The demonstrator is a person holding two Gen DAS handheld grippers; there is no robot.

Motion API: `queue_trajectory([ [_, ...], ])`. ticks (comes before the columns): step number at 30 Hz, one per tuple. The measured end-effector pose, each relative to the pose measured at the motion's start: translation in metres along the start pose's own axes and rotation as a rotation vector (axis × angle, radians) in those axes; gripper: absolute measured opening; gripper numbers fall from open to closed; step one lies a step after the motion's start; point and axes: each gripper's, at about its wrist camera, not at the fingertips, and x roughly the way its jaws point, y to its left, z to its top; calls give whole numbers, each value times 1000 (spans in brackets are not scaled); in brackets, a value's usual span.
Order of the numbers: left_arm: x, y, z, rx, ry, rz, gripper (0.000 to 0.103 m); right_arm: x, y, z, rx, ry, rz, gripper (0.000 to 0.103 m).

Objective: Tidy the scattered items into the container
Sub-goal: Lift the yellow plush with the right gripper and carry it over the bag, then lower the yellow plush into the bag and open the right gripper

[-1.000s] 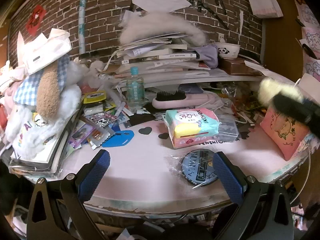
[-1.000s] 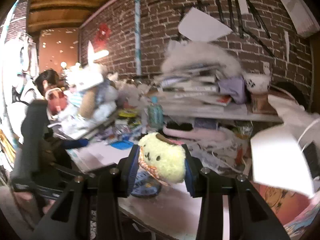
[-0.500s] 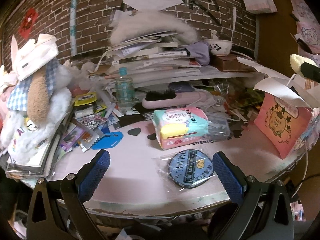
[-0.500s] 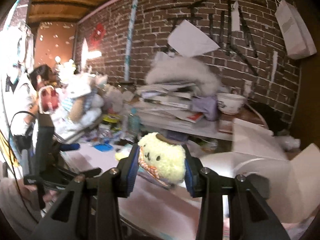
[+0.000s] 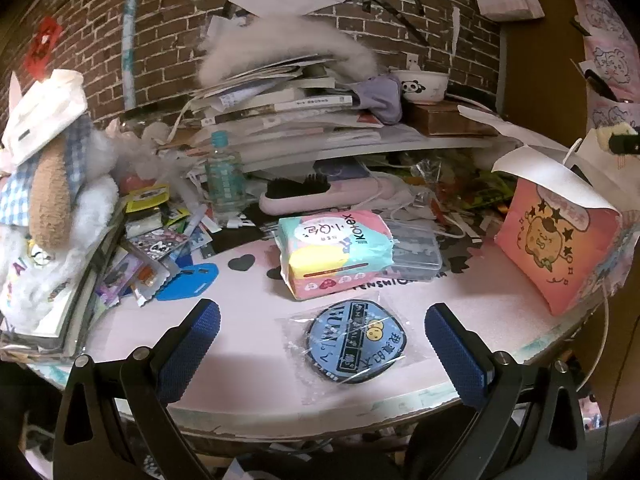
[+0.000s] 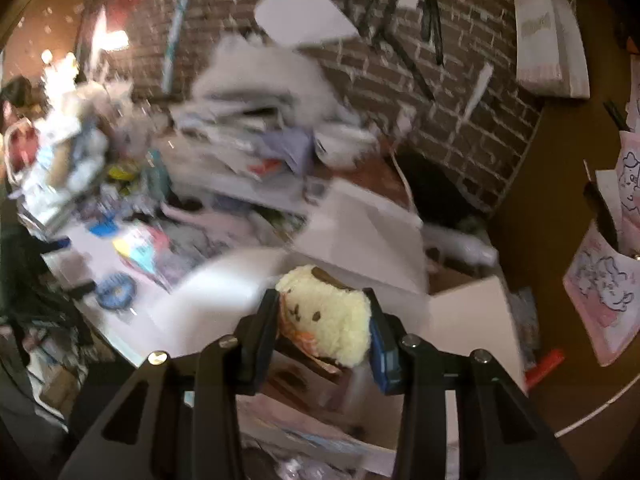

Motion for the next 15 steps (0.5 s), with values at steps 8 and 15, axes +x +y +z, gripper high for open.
queue_trajectory([
  [8, 2, -3, -1, -2, 0, -10, 103, 38, -25, -10, -74, 296, -71, 37],
  [15, 2, -6, -1, 1, 0, -11, 103, 66, -29, -15, -176, 432, -116, 37],
])
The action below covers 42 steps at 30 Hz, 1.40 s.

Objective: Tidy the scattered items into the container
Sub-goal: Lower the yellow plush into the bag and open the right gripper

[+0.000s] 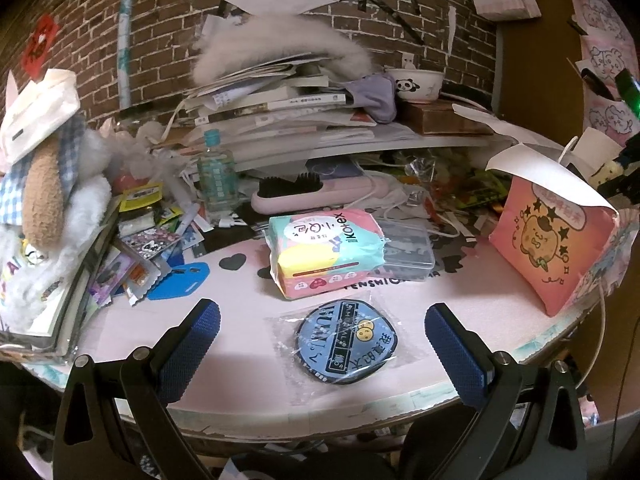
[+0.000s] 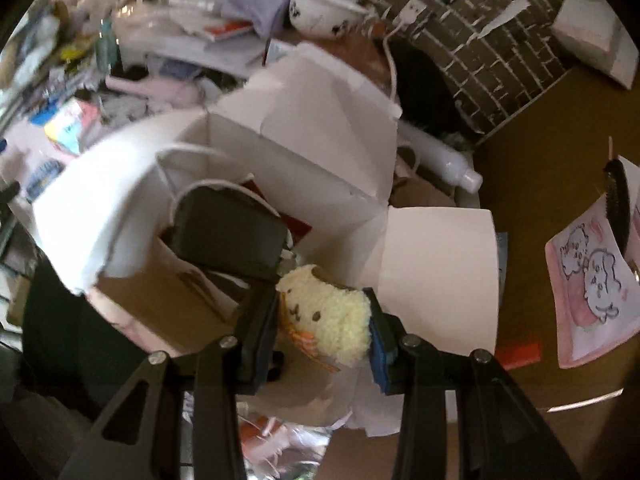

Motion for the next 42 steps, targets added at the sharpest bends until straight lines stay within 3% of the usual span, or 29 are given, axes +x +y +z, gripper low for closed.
queue_trajectory([
  [3, 0, 0, 0, -3, 1, 1, 103, 12, 10, 4, -110, 37, -56, 37],
  [10, 0, 1, 0, -3, 0, -1, 103, 21, 15, 14, -222, 128, -36, 38],
  [15, -1, 2, 0, -4, -2, 3, 103, 26, 15, 19, -226, 160, -14, 40],
  [21, 0, 3, 1, -16, 0, -5, 103, 25, 14, 21, -212, 148, 4, 52],
  [26, 0, 5, 1, -11, 3, 3, 103, 22, 18, 21, -220, 121, -4, 63],
  [28, -1, 7, 0, -12, 2, 4, 103, 17, 17, 21, -214, 93, -33, 76],
  [34, -3, 10, 1, -18, -3, 7, 103, -6, 11, 27, -138, -33, -11, 77],
  [36, -3, 10, 1, -22, -4, 5, 103, -14, 16, 30, -116, -75, 7, 81],
  [42, -5, 11, 1, -19, -5, 20, 103, -26, 32, 37, 55, -190, 148, 83],
])
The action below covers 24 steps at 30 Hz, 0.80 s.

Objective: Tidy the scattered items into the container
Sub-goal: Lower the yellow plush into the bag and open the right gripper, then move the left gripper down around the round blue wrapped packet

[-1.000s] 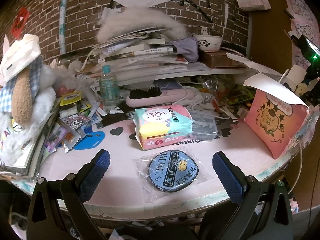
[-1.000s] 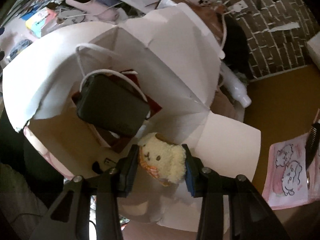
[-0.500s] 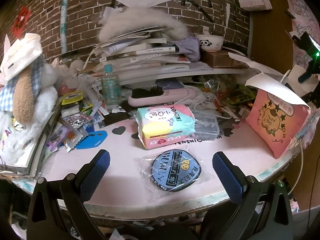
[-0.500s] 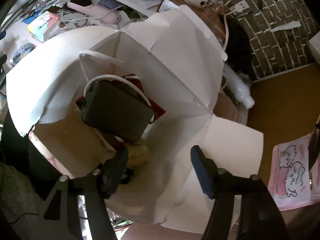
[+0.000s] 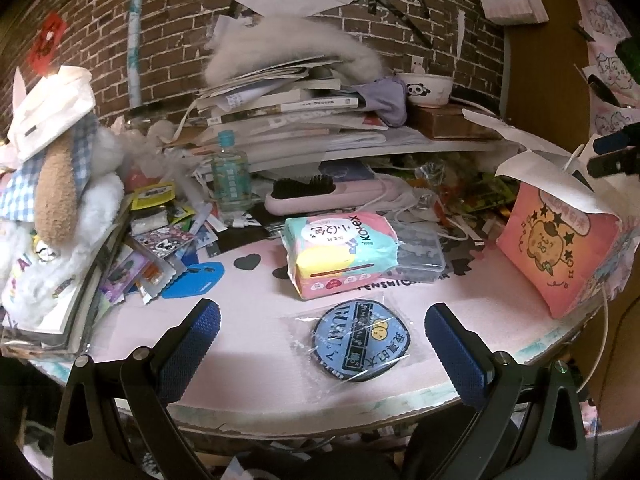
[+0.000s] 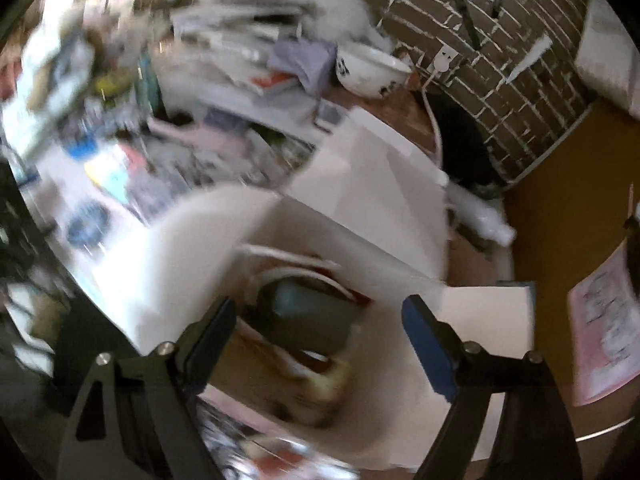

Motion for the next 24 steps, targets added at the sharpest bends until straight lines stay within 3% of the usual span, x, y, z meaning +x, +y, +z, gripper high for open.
queue_trajectory([
  [5, 1, 3, 0, -11, 4, 7, 103, -16, 22, 1, 148, -156, 177, 83],
  [11, 3, 6, -3, -15, 15, 18, 103, -27, 60, 0, 212, -305, 354, 83],
  [17, 7, 7, -5, -21, 26, 18, 103, -31, 90, -8, 237, -391, 497, 84],
  [24, 16, 4, -9, -21, 46, 1, 103, -28, 116, -21, 256, -433, 595, 88],
])
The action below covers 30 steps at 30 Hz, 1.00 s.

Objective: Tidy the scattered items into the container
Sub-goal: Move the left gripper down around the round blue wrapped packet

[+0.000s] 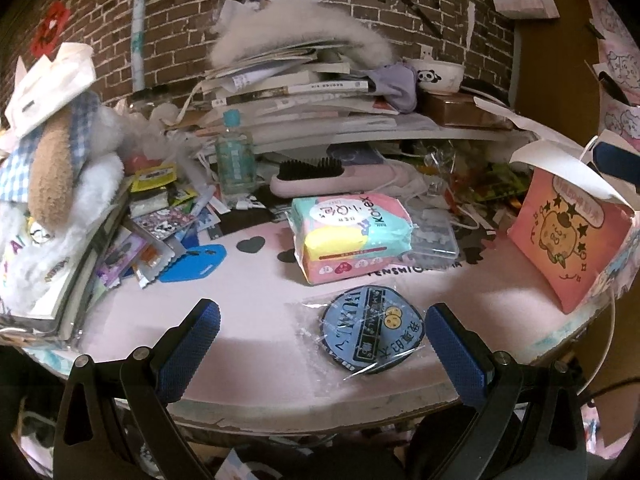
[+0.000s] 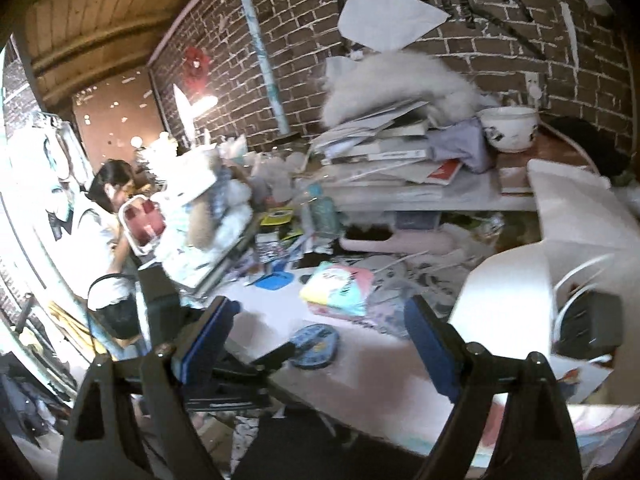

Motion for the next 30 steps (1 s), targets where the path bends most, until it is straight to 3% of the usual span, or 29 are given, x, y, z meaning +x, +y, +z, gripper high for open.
queue_trajectory([
  [10, 18, -9, -7, 4, 42, -34, 103, 14, 11, -30, 57, -19, 113, 88],
  [18, 34, -15, -10, -23, 80, -64, 103, 10, 10, -54, 50, -115, -29, 88],
  [30, 50, -29, -13, 2, 102, -36, 102, -1, -22, -67, 144, -109, -53, 88],
])
